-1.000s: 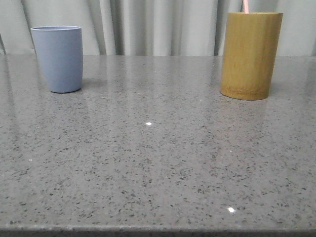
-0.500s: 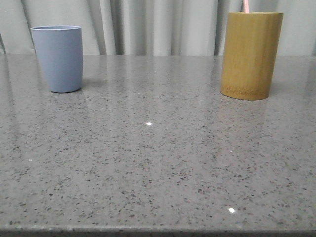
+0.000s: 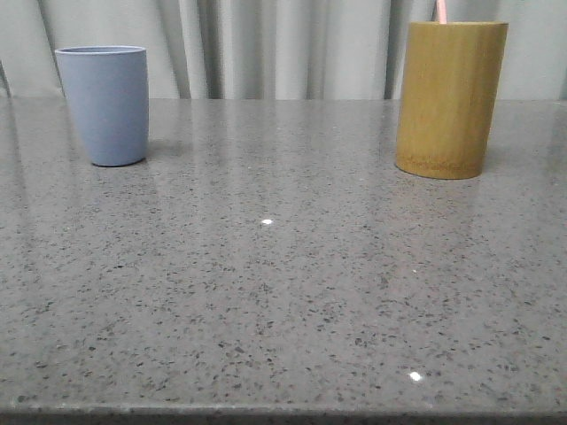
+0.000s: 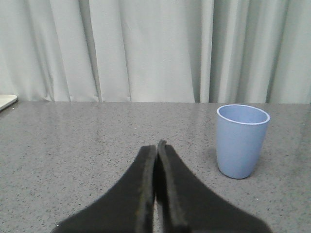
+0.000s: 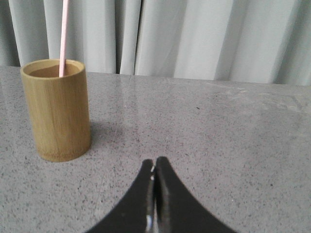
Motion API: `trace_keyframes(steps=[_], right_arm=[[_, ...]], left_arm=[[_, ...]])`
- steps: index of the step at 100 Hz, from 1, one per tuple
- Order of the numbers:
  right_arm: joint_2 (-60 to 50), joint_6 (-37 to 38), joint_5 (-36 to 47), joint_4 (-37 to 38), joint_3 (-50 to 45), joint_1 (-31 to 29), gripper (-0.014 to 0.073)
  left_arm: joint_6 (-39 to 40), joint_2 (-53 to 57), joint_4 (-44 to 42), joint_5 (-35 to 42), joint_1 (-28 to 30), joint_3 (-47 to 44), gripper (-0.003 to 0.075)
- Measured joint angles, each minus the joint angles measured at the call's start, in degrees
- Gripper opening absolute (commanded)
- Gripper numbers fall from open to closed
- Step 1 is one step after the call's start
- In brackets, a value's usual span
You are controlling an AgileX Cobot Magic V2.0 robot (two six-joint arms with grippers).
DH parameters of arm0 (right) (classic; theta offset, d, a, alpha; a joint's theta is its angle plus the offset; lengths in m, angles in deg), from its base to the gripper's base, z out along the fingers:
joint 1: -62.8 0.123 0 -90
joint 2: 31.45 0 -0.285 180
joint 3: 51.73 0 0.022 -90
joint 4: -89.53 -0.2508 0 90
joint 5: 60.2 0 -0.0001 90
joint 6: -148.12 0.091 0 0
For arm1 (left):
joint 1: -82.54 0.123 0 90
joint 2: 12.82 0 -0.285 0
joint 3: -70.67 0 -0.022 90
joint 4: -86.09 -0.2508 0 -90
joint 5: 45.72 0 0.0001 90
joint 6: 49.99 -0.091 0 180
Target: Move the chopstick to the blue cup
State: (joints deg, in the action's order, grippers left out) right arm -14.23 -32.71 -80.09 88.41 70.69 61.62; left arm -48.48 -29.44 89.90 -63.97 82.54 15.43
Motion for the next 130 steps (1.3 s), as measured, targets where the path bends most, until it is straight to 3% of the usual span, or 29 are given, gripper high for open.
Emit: trace_keyframes(steps=[19,26,38,48,57,93,104,130], right_arm=[[9.3,0.0,-3.1,-0.1,8.8,0.0,-0.0039],[12.6,0.0,-4.0,-0.1,11.6,0.0,0.0029],[17.4,0.0,-4.5,-0.1,15.3,0.0,0.0237],[20.9,0.0,-4.5,-0.4,17.7,0.0,0.0363],[23.2,0.0,-4.6,-1.6,19.2,0.0,0.0406],[26.0,0.0,-3.5,-2.4,20.6,0.0,0.0402],[26.0,0.0,-3.5,-2.4,20.6,0.0,0.0402],[28.9,0.0,-4.9,-2.5,23.3,0.0,0.0402]], left_arm=[[-0.4,-10.5,1.9,-4.4,0.0,10.3,0.0017],[-1.5,-14.5,1.9,-6.1,0.0,13.6,0.0107],[-2.3,-19.9,2.3,-7.6,0.0,17.1,0.0339],[-2.6,-23.0,3.1,-7.7,0.0,18.5,0.0433],[-2.6,-24.9,3.3,-7.4,0.0,19.1,0.0432],[-2.6,-25.8,4.3,-6.4,0.0,19.4,0.0429],[-2.6,-26.7,5.0,-6.7,0.0,19.7,0.0395],[-5.5,-35.8,5.2,-12.5,-0.8,28.6,0.0375]])
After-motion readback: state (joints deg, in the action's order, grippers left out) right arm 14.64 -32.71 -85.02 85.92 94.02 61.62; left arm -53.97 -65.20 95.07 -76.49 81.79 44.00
